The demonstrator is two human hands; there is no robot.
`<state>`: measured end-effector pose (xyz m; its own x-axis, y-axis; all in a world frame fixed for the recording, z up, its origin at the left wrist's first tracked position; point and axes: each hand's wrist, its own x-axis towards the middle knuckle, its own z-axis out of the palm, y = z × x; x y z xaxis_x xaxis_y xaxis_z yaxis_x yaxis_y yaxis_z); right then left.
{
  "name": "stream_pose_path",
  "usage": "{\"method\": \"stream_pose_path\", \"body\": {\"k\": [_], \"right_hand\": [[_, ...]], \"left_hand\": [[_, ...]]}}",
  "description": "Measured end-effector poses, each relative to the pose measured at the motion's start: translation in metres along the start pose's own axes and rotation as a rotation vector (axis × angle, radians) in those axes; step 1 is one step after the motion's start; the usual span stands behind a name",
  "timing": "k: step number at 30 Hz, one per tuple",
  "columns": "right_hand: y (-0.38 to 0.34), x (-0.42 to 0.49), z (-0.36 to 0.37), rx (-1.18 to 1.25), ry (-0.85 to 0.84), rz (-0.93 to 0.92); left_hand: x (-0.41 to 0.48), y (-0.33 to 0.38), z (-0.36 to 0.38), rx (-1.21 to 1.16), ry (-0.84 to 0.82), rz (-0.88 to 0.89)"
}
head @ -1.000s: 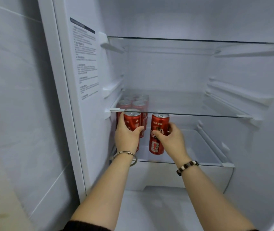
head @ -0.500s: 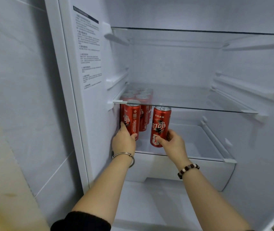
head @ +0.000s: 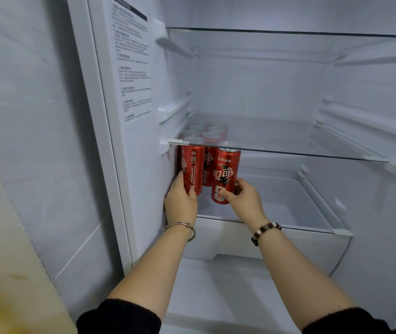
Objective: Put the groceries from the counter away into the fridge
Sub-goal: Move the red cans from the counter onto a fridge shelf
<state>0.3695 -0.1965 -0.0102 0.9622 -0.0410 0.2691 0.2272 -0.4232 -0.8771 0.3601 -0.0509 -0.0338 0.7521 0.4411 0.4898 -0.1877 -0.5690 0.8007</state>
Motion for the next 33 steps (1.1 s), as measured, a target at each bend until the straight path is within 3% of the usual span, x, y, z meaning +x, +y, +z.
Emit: {"method": "stream_pose_path", "body": {"k": [24,28,31,33], "right_hand": [[-0.004,0.019,0.033,0.061,0.015,0.029],[-0.003,0.027,0.021,0.015,-0.129,0.039],[0.000,0.036,0.006,0.130,-0.264,0.102],[0.001,0.044,0.000,0.236,-0.250,0.160]], "left_hand": [[-0.006,-0.005,-0.004,-0.002,0.009,0.241],[-0.006,0.000,-0.004,0.094,-0.021,0.282],[-0.004,0.014,-0.001,0.048,-0.038,0.204],[-0.001,0.023,0.004,0.024,-0.023,0.156]]}}
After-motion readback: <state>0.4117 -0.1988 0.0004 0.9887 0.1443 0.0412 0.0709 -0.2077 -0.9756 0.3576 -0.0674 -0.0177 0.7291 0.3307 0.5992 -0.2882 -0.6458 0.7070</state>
